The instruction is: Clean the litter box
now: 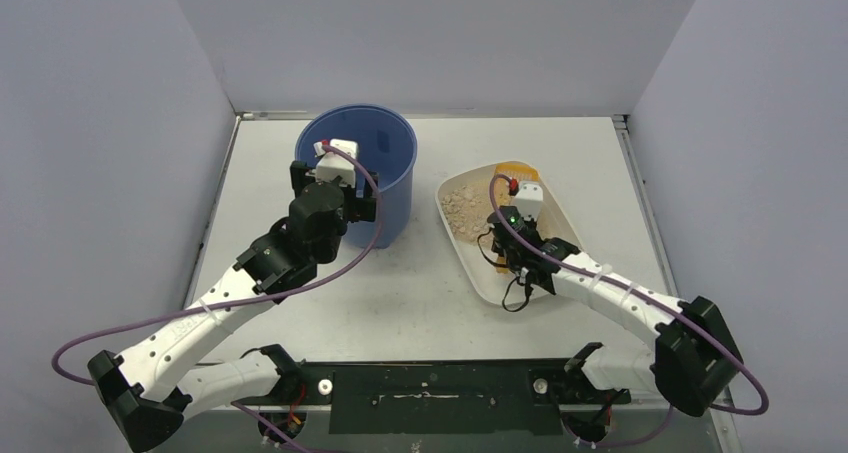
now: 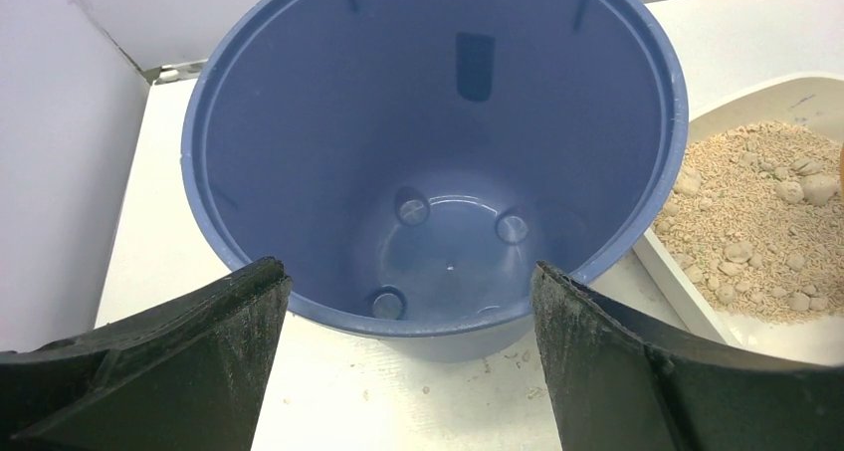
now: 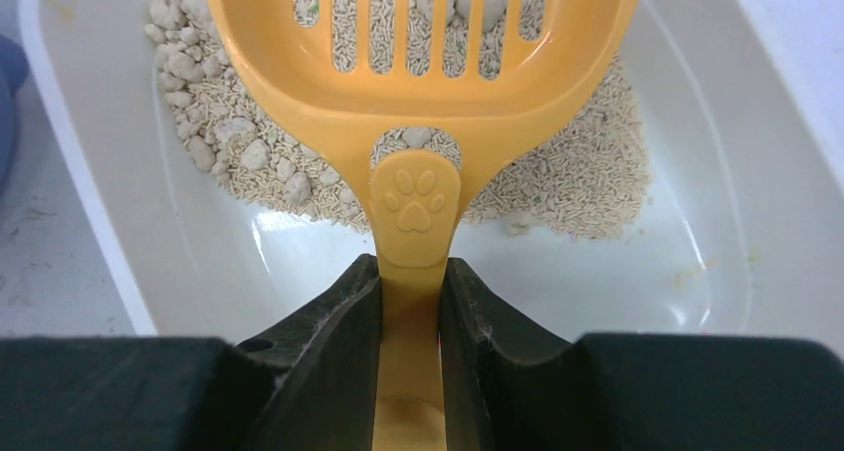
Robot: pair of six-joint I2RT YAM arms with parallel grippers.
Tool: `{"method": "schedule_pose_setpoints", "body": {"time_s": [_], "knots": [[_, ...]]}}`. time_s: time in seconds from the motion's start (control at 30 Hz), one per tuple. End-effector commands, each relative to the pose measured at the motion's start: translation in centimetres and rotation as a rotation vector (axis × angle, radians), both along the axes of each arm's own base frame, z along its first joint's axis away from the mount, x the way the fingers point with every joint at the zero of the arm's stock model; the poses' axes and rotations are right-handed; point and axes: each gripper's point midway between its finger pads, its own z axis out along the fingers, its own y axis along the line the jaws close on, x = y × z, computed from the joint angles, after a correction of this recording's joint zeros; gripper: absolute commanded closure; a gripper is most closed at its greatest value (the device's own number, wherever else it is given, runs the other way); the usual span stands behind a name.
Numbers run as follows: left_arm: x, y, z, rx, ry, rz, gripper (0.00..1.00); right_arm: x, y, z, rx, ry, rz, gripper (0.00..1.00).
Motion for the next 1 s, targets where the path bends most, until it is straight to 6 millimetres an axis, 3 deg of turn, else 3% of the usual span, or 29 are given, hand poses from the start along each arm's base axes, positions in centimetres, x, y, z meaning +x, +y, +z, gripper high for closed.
{"method": "schedule_pose_setpoints", "body": {"time_s": [0.0, 0.17, 0.4, 0.7, 0.87, 0.97], "knots": [[0.0, -0.6, 2.1, -0.069, -0.043, -0.024, 0.11, 0.1, -0.5, 3.6, -0.006, -0.113, 0.054, 1.00], [-0.5, -1.1, 3.0, -0.100, -0.040, -0.061, 0.11, -0.9, 1.4, 6.8, -0.001, -0.202, 0.209, 1.00], [-2.2, -3.0, 6.8, -0.171, -0.024, -0.215, 0.09, -3.9, 5.4, 12.1, -0.001, -0.353, 0.513, 1.00], [-4.8, -4.0, 7.5, -0.269, 0.027, -0.328, 0.07, -6.9, 9.0, 13.2, -0.070, -0.447, 0.793, 1.00], [-6.2, -4.9, 8.2, -0.321, 0.043, -0.407, 0.03, -9.4, 11.5, 13.2, -0.224, -0.472, 1.017, 1.00], [-7.1, -5.5, 7.6, -0.322, 0.080, -0.460, 0.03, -10.5, 12.4, 12.6, -0.333, -0.446, 1.149, 1.00]]}}
